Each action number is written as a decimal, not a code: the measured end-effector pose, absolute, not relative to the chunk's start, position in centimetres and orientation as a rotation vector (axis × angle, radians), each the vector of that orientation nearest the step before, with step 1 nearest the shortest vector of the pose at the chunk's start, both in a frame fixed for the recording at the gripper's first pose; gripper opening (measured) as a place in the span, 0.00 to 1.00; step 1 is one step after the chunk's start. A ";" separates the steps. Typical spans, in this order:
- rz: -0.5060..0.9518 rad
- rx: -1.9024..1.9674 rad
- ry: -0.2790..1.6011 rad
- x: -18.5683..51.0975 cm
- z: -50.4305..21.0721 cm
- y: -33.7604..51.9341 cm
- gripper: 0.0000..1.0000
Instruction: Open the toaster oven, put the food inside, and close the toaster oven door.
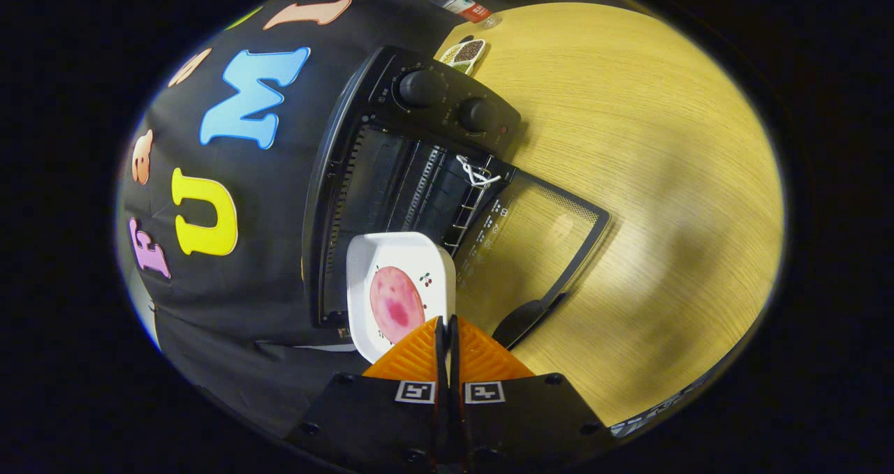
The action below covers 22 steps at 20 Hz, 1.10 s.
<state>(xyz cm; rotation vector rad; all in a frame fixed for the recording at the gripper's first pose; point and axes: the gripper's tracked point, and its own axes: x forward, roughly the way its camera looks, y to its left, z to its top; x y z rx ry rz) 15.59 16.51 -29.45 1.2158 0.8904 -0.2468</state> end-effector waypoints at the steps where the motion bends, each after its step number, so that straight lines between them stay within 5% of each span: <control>1: -0.260 1.246 0.879 16.1 -29.6 16.6 0.02; 22: -0.524 1.484 0.648 25.2 -32.7 16.6 0.02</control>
